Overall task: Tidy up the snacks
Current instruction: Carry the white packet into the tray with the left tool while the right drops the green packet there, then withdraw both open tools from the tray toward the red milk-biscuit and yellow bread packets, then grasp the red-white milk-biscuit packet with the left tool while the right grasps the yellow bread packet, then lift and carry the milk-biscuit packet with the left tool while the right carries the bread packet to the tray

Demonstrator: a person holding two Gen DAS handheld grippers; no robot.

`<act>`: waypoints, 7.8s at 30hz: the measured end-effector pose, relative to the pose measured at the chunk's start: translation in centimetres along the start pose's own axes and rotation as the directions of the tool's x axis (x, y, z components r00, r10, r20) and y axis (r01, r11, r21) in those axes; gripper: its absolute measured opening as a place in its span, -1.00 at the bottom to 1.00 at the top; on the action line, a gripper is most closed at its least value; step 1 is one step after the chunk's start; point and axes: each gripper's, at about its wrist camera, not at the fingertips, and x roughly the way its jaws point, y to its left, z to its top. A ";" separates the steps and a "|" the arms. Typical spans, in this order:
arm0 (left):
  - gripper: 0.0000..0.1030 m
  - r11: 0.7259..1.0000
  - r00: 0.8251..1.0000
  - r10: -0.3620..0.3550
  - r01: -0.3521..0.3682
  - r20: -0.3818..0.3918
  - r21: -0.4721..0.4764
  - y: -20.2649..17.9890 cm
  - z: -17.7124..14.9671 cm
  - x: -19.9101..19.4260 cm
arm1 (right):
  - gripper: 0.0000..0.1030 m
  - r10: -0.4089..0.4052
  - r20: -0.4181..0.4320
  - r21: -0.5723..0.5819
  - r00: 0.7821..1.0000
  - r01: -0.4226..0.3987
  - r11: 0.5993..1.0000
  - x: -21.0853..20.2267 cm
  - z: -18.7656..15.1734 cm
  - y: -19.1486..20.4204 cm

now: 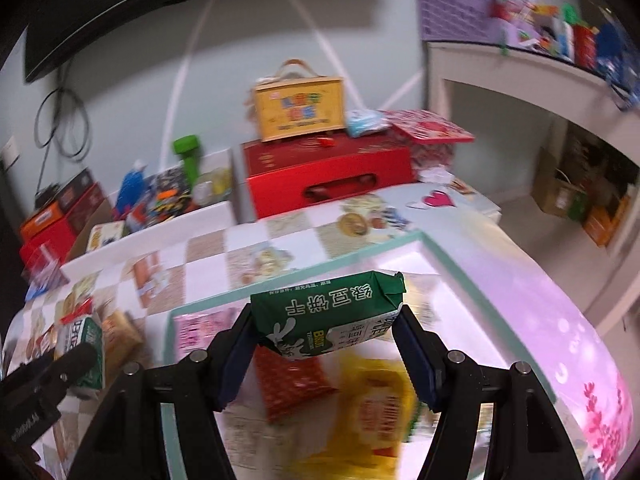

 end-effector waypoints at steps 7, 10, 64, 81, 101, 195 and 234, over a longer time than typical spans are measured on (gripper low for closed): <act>0.02 0.994 0.998 -0.062 0.064 -0.026 0.092 -4.9 0.5 1.8 | 0.37 -0.085 0.010 0.102 0.996 0.083 0.991 -0.3 0.0 -4.4; 0.02 0.989 0.997 -0.073 0.078 -0.039 0.126 -6.6 0.7 2.6 | 0.37 -0.119 0.002 0.131 0.993 0.118 0.984 -0.1 -0.1 -5.8; 0.77 0.992 0.990 0.080 -0.068 -0.116 0.104 -6.5 0.7 6.7 | 1.00 -0.098 -0.144 0.111 0.985 0.114 0.987 3.4 -1.3 -6.8; 0.94 0.979 0.979 0.180 -0.169 -0.093 0.114 -4.9 0.2 6.6 | 1.00 -0.090 -0.153 0.072 0.984 0.102 0.992 3.2 -1.1 -5.6; 0.94 0.970 0.971 0.233 -0.236 -0.059 -0.057 3.4 -0.3 2.7 | 1.00 0.022 -0.071 -0.009 0.997 -0.022 1.000 1.4 0.3 2.2; 0.94 0.779 0.853 0.490 -0.521 -0.179 -0.349 25.2 -1.6 1.8 | 0.51 0.200 -0.279 -0.289 0.939 -0.281 0.915 9.4 -6.3 23.7; -0.21 0.823 0.904 0.421 -0.414 -0.072 -0.389 23.8 -0.7 0.0 | -0.12 0.260 -0.226 -0.271 0.939 -0.317 0.909 7.8 -5.3 23.2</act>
